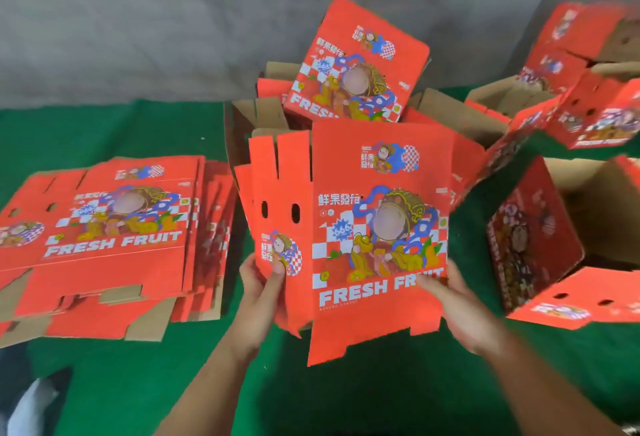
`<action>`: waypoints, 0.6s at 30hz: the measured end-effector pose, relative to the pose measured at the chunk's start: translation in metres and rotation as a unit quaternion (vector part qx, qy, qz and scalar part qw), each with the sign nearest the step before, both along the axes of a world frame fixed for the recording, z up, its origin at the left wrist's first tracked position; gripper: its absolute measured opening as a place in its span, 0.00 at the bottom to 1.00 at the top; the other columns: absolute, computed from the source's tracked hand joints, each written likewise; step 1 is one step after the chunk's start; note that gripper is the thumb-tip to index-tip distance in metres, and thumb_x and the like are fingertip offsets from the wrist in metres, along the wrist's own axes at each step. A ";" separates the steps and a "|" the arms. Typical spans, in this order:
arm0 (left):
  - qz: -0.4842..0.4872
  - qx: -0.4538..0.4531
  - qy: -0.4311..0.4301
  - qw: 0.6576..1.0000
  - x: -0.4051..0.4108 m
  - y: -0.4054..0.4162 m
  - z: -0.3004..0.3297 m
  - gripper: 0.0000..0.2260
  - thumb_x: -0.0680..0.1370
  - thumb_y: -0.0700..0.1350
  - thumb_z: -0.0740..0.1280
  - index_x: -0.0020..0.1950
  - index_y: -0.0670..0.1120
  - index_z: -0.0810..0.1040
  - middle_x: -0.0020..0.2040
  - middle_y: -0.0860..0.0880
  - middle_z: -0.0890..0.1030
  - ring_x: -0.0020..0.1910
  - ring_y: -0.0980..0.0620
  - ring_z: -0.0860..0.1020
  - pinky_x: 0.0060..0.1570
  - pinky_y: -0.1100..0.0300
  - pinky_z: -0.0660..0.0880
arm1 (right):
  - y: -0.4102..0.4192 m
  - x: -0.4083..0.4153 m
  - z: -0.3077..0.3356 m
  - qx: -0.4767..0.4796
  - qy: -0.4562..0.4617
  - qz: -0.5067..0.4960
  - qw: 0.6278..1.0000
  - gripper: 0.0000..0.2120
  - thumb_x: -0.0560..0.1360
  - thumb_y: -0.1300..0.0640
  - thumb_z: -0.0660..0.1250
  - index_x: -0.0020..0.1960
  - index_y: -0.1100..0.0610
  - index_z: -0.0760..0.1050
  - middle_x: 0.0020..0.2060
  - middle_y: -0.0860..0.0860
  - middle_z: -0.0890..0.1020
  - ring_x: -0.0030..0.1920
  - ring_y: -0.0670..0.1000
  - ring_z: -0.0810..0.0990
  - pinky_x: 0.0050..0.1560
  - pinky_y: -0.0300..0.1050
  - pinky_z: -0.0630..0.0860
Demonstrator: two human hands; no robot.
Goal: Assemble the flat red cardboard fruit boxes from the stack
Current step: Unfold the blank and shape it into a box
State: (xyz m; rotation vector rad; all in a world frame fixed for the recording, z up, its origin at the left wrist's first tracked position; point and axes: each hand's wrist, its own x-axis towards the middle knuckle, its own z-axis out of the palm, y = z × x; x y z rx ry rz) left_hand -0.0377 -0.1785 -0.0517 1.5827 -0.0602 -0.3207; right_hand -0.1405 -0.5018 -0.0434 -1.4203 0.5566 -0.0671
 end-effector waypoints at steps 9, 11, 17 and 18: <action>-0.091 0.010 -0.042 0.995 -0.019 -0.049 0.033 0.28 0.81 0.67 0.59 0.80 0.71 0.55 0.80 0.65 0.64 0.79 0.64 0.61 0.78 0.54 0.60 | -0.019 -0.009 0.003 -0.074 0.000 -0.095 0.993 0.17 0.82 0.48 0.69 0.67 0.54 0.75 0.59 0.60 0.84 0.60 0.63 0.84 0.64 0.69 0.77; -0.092 0.035 -0.038 0.994 -0.015 -0.053 0.036 0.30 0.80 0.68 0.57 0.82 0.67 0.56 0.82 0.62 0.60 0.81 0.62 0.55 0.82 0.47 0.53 | -0.020 -0.014 0.005 -0.154 0.024 -0.071 0.985 0.14 0.81 0.44 0.69 0.60 0.53 0.79 0.54 0.60 0.85 0.55 0.63 0.85 0.60 0.65 0.80; -0.096 0.029 -0.011 0.995 -0.009 -0.053 0.039 0.26 0.76 0.75 0.55 0.74 0.73 0.67 0.79 0.62 0.64 0.81 0.60 0.57 0.82 0.47 0.51 | -0.029 -0.010 0.011 -0.222 0.132 -0.140 0.956 0.26 0.79 0.35 0.67 0.66 0.55 0.72 0.48 0.55 0.81 0.48 0.57 0.81 0.51 0.53 0.77; -0.088 0.040 -0.002 0.995 -0.009 -0.051 0.040 0.26 0.74 0.77 0.55 0.71 0.76 0.69 0.79 0.63 0.62 0.82 0.59 0.55 0.82 0.47 0.50 | -0.034 -0.009 0.015 -0.209 0.136 -0.122 0.961 0.26 0.80 0.35 0.65 0.63 0.56 0.74 0.47 0.57 0.82 0.47 0.59 0.83 0.50 0.54 0.79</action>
